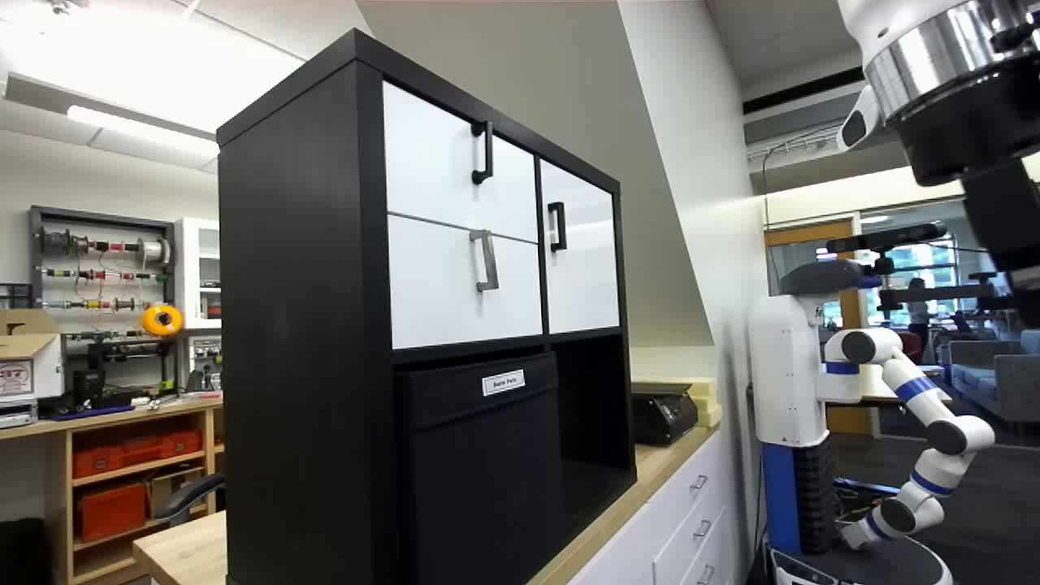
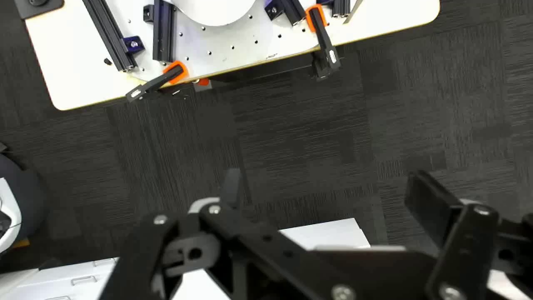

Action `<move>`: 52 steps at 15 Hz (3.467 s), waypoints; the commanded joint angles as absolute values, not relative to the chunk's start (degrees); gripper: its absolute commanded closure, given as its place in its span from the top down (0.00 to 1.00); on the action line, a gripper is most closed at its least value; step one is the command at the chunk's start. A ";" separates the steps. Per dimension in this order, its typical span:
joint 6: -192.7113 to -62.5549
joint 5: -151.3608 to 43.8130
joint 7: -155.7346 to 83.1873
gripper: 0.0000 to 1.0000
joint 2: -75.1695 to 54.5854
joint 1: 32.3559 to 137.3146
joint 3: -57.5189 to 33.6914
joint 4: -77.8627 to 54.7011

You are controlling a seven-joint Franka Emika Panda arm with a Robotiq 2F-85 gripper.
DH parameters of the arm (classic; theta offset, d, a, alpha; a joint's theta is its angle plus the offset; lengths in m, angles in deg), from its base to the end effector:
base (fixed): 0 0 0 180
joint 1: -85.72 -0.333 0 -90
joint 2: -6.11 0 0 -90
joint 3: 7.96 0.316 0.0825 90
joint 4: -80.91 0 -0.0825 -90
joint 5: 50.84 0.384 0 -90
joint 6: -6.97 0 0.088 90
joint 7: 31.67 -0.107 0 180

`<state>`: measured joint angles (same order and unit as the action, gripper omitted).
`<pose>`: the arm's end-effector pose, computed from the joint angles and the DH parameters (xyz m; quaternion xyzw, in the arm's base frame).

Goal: Open the bottom drawer of the kitchen cabinet

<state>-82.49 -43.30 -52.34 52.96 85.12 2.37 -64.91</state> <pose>0.2812 0.0755 0.5061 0.9886 -0.1232 -0.0837 0.0209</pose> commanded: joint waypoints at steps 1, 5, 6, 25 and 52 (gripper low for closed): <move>-82.39 -43.24 -52.21 1.00 52.94 85.33 2.50 -64.82; -82.39 -43.24 -52.21 1.00 52.94 85.33 2.50 -64.82; -82.39 -43.24 -52.21 1.00 52.94 85.33 2.50 -64.82; -94.79 -44.98 -51.58 1.00 48.79 86.59 2.07 -60.30; -114.81 -54.43 -50.03 1.00 25.78 86.34 0.08 -43.82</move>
<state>-114.21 -53.44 -49.80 26.40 86.85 0.47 -44.26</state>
